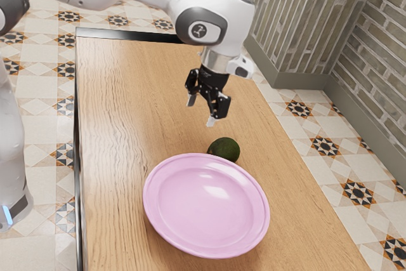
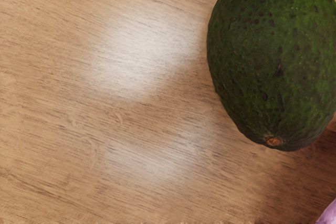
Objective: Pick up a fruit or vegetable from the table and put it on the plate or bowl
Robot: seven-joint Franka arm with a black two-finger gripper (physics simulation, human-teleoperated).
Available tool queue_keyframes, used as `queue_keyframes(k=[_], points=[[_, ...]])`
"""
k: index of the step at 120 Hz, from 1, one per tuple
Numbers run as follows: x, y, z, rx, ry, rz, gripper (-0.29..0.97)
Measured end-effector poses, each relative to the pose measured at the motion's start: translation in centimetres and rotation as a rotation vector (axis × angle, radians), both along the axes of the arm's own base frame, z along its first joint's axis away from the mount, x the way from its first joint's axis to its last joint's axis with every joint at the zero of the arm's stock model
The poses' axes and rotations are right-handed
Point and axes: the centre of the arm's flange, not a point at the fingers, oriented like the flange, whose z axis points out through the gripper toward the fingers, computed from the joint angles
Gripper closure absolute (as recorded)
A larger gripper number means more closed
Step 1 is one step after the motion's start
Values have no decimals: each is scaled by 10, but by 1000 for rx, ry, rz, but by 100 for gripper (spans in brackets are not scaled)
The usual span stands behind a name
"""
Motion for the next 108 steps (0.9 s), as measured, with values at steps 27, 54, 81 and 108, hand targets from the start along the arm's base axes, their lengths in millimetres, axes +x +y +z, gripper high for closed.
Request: queue_keyframes(k=[27, 54, 81, 108], points=[[-12, 9, -4, 9, 8, 7, 0], [-10, 27, -15, -4, 16, 31, 0], [-6, -6, -5, -5, -40, -48, 0], [13, 4, -9, -32, -57, -54, 0]])
